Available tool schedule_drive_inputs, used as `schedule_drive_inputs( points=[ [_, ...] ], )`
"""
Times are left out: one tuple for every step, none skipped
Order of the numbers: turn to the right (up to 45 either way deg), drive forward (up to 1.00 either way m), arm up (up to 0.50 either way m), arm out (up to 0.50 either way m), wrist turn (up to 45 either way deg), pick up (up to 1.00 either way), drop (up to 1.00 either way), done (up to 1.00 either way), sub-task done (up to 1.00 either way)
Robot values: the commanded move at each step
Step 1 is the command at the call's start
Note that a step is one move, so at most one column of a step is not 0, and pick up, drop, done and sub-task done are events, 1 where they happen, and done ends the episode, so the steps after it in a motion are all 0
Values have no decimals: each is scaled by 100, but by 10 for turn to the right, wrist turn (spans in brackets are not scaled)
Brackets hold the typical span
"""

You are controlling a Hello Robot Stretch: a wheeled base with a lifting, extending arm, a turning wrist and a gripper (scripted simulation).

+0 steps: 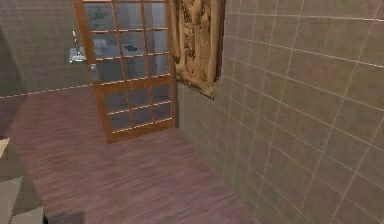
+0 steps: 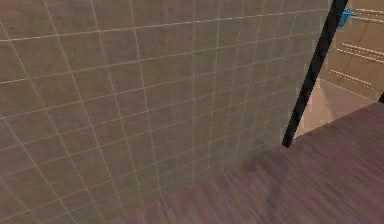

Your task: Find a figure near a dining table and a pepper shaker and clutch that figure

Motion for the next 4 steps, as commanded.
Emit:
schedule_drive_inputs(
  points=[
    [60,0,0,0,0,0,0,0,0],
    [0,5,0,0,0,0,0,0,0],
    [-300,0,0,0,0,0,0,0,0],
    [0,100,0,0,0,0,0,0,0]
  ],
)
